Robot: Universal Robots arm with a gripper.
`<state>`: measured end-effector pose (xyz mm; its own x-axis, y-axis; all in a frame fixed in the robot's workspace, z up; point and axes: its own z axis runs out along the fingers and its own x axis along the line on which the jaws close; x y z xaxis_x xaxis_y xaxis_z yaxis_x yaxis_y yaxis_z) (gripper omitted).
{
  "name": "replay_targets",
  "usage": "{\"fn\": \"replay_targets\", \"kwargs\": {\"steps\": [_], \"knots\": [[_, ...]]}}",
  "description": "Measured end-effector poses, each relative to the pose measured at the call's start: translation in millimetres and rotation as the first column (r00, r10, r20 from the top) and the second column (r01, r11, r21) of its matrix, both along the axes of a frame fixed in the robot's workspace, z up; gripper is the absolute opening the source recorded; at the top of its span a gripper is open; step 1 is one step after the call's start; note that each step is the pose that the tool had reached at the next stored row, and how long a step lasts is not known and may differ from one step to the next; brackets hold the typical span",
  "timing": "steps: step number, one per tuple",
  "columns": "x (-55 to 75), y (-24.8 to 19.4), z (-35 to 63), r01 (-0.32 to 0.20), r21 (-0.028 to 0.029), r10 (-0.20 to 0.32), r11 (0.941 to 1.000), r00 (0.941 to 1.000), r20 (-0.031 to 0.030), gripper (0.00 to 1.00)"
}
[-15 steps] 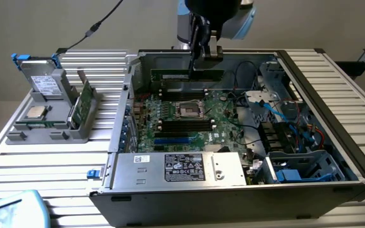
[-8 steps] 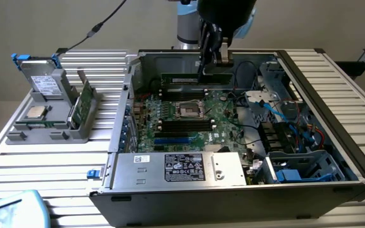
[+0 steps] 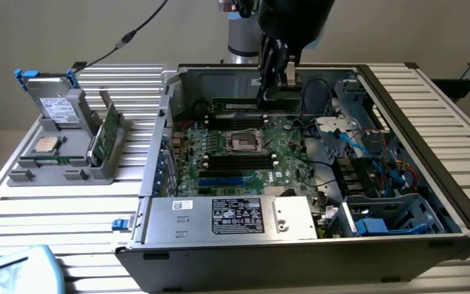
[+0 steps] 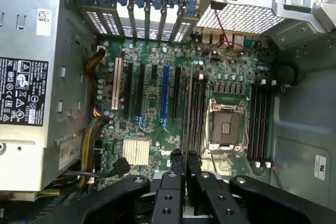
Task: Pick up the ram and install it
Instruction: 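Pick up the ram and move it above insertion slot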
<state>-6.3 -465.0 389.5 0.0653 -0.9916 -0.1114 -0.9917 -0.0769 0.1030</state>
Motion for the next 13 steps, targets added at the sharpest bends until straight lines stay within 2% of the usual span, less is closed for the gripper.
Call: {"fn": "replay_targets", "kwargs": {"steps": [4, 7, 10, 13], "knots": [[-0.1, 4.3, -4.1, 0.001, -0.0038, -0.001, 1.0000, 0.9999, -0.0159, 0.14], [-0.1, 4.6, -8.0, 0.001, -0.0043, -0.001, 1.0000, 0.9997, -0.0233, 0.14], [0.3, 4.8, -8.1, 0.001, -0.0046, -0.001, 1.0000, 0.9997, -0.0257, 0.14], [1.0, 14.3, -10.6, 0.001, -0.0071, -0.001, 1.0000, 0.9997, -0.0257, 0.14]]}}
